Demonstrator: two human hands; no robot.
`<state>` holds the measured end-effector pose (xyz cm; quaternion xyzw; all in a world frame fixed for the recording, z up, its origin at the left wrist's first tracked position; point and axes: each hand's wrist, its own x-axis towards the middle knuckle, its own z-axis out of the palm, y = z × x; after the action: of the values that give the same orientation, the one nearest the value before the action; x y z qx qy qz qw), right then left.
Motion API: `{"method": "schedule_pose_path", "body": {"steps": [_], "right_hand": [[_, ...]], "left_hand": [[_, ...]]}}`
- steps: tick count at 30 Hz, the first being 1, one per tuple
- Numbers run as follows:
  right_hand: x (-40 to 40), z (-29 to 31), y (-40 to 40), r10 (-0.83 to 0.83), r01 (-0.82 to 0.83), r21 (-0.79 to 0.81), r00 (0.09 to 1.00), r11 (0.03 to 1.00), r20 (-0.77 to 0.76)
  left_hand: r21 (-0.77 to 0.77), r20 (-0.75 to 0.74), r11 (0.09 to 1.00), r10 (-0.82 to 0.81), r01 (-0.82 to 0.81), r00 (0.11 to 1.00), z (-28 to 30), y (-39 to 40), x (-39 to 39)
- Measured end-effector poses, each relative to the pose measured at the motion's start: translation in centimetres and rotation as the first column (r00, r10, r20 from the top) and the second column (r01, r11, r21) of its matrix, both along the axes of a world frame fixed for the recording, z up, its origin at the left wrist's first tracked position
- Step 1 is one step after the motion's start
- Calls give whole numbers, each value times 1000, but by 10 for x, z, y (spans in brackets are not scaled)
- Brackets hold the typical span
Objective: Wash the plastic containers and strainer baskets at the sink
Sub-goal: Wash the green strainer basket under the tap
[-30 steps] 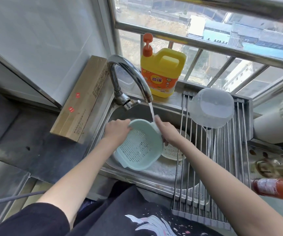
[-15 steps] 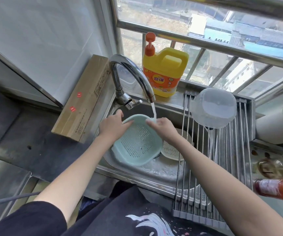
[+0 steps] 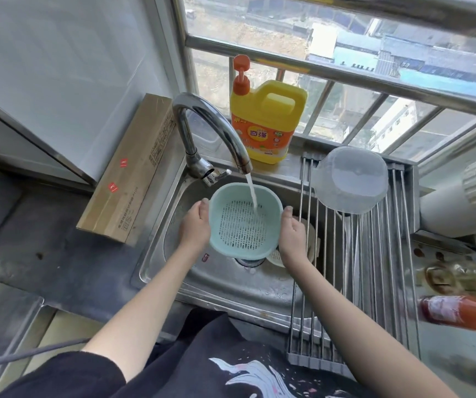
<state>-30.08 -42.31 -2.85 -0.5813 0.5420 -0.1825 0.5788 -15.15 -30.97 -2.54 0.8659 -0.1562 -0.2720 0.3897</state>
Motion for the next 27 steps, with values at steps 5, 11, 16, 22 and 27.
{"method": "schedule_pose_path", "body": {"steps": [5,11,16,22,27], "right_hand": [[-30,-9,-6,-30,34,140,999,990,-33],[-36,7,-17,-104,95,232,994,968,27],[-17,28,-29,-322,194,656,943,729,79],[-7,34,-32,-259,145,840,966,523,-6],[-13,31,-39,-224,72,903,974,423,28]], "left_hand": [[-120,-56,979,-174,166,983,16,-31,3],[-135,-363,973,-226,189,904,10,-43,9],[-192,-476,981,-77,-19,876,8,-44,10],[-205,-407,977,-35,-54,913,14,-39,18],[-169,-77,956,-254,238,964,22,-35,29]]}}
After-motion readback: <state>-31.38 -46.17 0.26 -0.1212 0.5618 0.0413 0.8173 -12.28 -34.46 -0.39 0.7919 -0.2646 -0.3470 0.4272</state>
